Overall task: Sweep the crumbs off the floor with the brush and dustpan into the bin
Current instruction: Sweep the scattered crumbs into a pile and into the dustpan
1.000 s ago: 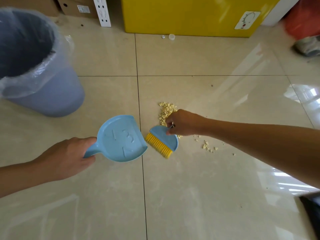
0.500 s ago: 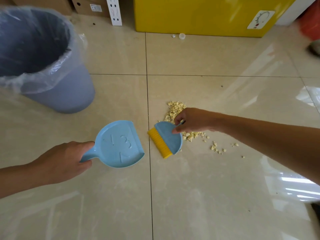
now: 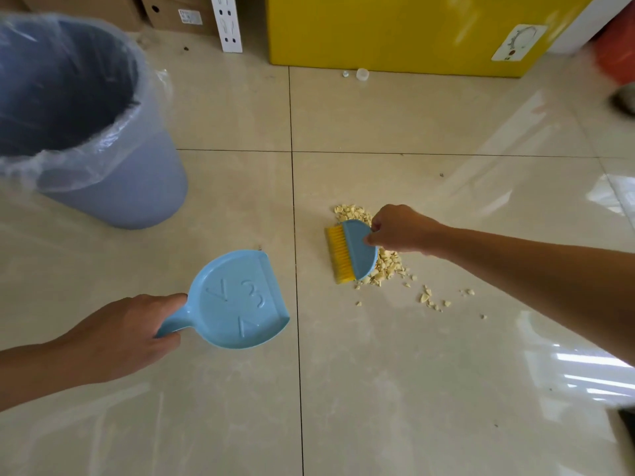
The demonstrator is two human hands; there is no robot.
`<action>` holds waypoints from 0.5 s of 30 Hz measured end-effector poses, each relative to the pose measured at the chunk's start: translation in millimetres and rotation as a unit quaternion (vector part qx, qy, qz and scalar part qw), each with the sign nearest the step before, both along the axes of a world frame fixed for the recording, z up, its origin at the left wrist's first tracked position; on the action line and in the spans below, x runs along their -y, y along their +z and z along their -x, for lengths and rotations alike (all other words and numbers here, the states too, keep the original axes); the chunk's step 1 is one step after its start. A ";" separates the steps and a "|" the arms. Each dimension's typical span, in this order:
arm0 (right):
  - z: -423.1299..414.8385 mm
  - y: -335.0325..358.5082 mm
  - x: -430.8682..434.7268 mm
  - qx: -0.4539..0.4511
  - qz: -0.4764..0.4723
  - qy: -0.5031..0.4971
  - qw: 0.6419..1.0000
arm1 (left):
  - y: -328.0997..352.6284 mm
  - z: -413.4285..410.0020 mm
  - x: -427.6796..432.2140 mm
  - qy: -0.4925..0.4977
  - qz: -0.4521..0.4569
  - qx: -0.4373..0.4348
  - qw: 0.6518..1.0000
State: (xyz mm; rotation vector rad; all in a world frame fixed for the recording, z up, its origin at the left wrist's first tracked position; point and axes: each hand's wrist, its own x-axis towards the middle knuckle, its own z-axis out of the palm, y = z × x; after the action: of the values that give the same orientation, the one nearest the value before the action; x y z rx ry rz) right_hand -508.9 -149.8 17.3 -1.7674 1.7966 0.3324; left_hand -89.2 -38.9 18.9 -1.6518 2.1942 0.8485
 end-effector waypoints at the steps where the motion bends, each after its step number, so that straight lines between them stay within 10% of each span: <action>1: 5.7 1.4 -0.4 0.008 0.003 -0.011 1.000 | -1.0 0.0 0.0 -0.002 -0.002 0.007 1.000; 7: 12.9 31.8 -28.4 0.080 -0.062 0.057 0.993 | -8.2 11.3 9.9 -0.018 0.010 0.015 1.000; 15: 16.0 19.5 -50.1 -0.056 0.013 0.222 0.973 | -10.4 50.9 24.1 -0.048 0.007 -0.034 0.998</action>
State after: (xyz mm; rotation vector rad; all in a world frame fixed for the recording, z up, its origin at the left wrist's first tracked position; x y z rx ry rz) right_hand -524.9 -99.7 36.9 -2.2015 1.4650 0.5979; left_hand -140.1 -63.0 8.5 -1.5327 2.3101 0.8776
